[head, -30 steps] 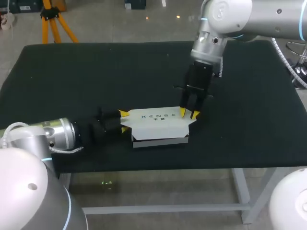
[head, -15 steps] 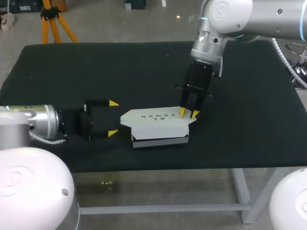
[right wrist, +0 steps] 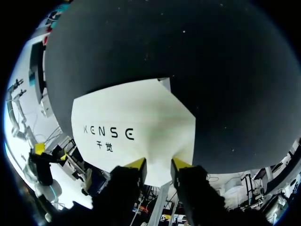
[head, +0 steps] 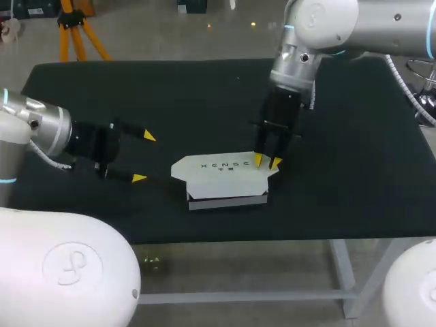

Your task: Assemble the packaging by folding the flat box into shape, placing the metal phone stand inside, and closing the box properly

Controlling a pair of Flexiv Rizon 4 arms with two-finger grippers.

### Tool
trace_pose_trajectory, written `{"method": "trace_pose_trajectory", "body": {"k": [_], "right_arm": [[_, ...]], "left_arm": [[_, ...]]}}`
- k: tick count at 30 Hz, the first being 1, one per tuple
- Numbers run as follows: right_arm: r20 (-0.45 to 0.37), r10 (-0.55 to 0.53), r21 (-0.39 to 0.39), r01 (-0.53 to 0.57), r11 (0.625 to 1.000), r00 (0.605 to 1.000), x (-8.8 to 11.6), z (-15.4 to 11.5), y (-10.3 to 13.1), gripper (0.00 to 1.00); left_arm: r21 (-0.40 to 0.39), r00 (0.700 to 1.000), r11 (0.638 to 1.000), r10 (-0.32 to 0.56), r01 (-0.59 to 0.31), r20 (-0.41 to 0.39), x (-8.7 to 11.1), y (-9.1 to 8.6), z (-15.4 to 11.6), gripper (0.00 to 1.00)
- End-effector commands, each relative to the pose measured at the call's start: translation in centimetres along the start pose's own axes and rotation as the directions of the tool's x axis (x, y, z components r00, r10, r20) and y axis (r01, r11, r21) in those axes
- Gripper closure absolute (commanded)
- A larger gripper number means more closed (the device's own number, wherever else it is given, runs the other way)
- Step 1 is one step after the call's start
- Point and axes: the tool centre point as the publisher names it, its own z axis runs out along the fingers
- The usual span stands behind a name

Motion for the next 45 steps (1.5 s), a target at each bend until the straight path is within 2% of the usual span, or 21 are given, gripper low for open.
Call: {"method": "trace_pose_trajectory", "body": {"k": [1, 2, 4, 6, 8, 9, 10, 11, 23, 25, 26, 27, 28, 29, 43, 44, 45], "right_arm": [[-0.005, 0.003, -0.005, -0.003, 1.000, 1.000, -0.2, 0.2, -0.2, 0.62], [-0.006, 0.004, -0.004, -0.004, 1.000, 1.000, -0.2, 0.3, -0.2, 0.62], [-0.008, 0.006, -0.002, -0.006, 1.000, 1.000, -0.3, 0.4, -0.1, 0.62], [-0.007, 0.006, 0.000, -0.006, 1.000, 1.000, -0.3, 0.4, -0.1, 0.62], [-0.007, 0.007, 0.002, -0.007, 1.000, 1.000, -0.2, 0.5, -0.1, 0.62], [-0.007, 0.007, 0.003, -0.007, 1.000, 1.000, -0.2, 0.5, -0.1, 0.62], [-0.008, 0.006, 0.003, -0.006, 1.000, 1.000, -0.2, 0.6, 0.0, 0.62], [-0.008, 0.006, 0.004, -0.006, 1.000, 1.000, -0.2, 0.6, 0.0, 0.62], [-0.009, 0.005, 0.006, -0.005, 1.000, 1.000, -0.2, 0.7, 0.0, 0.63], [-0.010, 0.007, 0.005, -0.007, 1.000, 1.000, -0.2, 0.7, -0.1, 0.63], [-0.010, 0.007, 0.004, -0.007, 1.000, 1.000, -0.2, 0.7, -0.1, 0.63], [-0.011, 0.008, 0.004, -0.008, 1.000, 1.000, -0.2, 0.8, -0.1, 0.63], [-0.012, 0.009, 0.004, -0.009, 1.000, 1.000, -0.2, 0.8, -0.2, 0.63], [-0.012, 0.009, 0.005, -0.009, 1.000, 1.000, -0.2, 0.8, -0.2, 0.63], [-0.010, 0.010, 0.004, -0.010, 1.000, 1.000, -0.1, 0.9, -0.1, 0.63], [-0.010, 0.011, 0.005, -0.011, 1.000, 1.000, -0.1, 0.9, -0.1, 0.63], [-0.010, 0.012, 0.006, -0.012, 1.000, 1.000, -0.1, 0.9, -0.1, 0.64]], "left_arm": [[-0.028, 0.969, 1.000, -0.006, -0.001, -0.248, -0.4, -0.7, -0.2, 0.00], [-0.028, 0.969, 1.000, -0.006, -0.001, -0.248, -0.4, -0.7, -0.2, 0.00], [-0.014, 0.977, 0.995, -0.096, 0.095, -0.191, -0.8, -1.1, 0.7, 0.00], [-0.033, 0.968, 0.979, -0.202, 0.199, -0.152, -1.1, -1.5, 1.3, 0.00], [-0.044, 0.935, 0.944, -0.329, 0.326, -0.130, -1.7, -1.9, 1.5, 0.00], [-0.065, 0.909, 0.916, -0.401, 0.396, -0.115, -2.0, -2.1, 1.8, 0.00], [-0.099, 0.866, 0.868, -0.494, 0.486, -0.078, -2.5, -2.2, 1.9, 0.00], [-0.192, 0.828, 0.811, -0.560, 0.553, 0.024, -2.9, -2.0, 2.1, 0.00], [-0.192, 0.828, 0.811, -0.560, 0.553, 0.024, -2.9, -2.0, 2.1, 0.00], [-0.210, 0.742, 0.712, -0.642, 0.670, 0.193, -3.6, -2.1, 2.5, 0.00], [-0.217, 0.700, 0.666, -0.668, 0.714, 0.253, -3.9, -2.0, 2.4, 0.00], [-0.197, 0.606, 0.577, -0.717, 0.793, 0.345, -4.3, -2.0, 2.5, 0.00], [-0.173, 0.501, 0.479, -0.732, 0.860, 0.462, -4.7, -1.8, 2.5, 0.00], [-0.141, 0.393, 0.388, -0.710, 0.911, 0.584, -5.1, -1.6, 2.5, 0.00], [-0.141, 0.393, 0.388, -0.710, 0.911, 0.584, -5.1, -1.6, 2.5, 0.00], [-0.105, 0.301, 0.299, -0.748, 0.949, 0.591, -6.0, -1.1, 2.0, 0.00], [-0.098, 0.259, 0.252, -0.757, 0.963, 0.600, -6.3, -0.9, 2.0, 0.00]]}}
